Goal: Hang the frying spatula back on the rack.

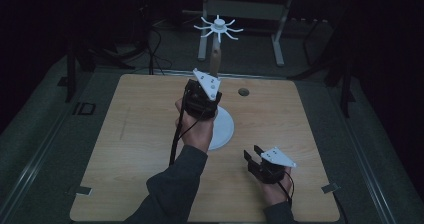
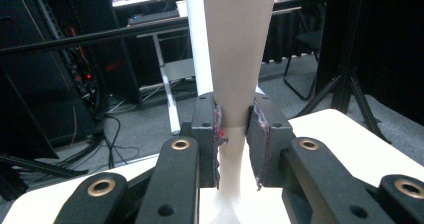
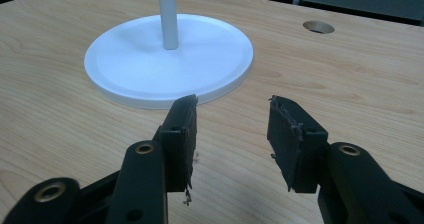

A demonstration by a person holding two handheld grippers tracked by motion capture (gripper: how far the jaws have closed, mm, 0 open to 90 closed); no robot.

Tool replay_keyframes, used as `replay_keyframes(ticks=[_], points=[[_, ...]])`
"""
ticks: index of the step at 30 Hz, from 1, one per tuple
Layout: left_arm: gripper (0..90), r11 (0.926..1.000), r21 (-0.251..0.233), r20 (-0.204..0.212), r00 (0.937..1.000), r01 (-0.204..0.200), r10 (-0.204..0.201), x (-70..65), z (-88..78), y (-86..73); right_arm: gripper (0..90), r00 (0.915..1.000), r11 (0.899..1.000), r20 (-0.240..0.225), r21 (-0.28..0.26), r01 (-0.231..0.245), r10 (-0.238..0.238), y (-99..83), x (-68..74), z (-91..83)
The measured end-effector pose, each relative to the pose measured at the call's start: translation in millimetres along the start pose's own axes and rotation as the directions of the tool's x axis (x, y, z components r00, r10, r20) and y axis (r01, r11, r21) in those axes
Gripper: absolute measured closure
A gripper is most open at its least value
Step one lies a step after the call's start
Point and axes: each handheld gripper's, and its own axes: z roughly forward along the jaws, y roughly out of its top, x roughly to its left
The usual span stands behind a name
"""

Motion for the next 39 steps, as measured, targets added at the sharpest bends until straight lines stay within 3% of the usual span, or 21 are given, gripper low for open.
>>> replay_keyframes(ticks=[15, 28, 39], points=[[75.4, 0.999, 0.028, -0.044, 0.9983, -0.036, 0.037, -0.9, 13.6, 9.2, 54.0, 0.9999, 1.0, 0.004, -0.008, -0.014, 0.014, 0.5, -2.2, -2.2], [75.3, 0.9974, 0.057, -0.069, 0.9965, -0.043, 0.047, 1.1, 24.9, 12.5, 54.0, 0.9999, 1.0, 0.005, -0.015, -0.016, 0.017, 1.1, -3.7, -3.4], [74.3, 0.9981, 0.027, -0.06, 0.9966, -0.056, 0.057, 0.7, 22.7, 8.3, 53.8, 0.9999, 1.0, 0.005, -0.015, -0.014, 0.014, 0.6, -3.3, -3.1]])
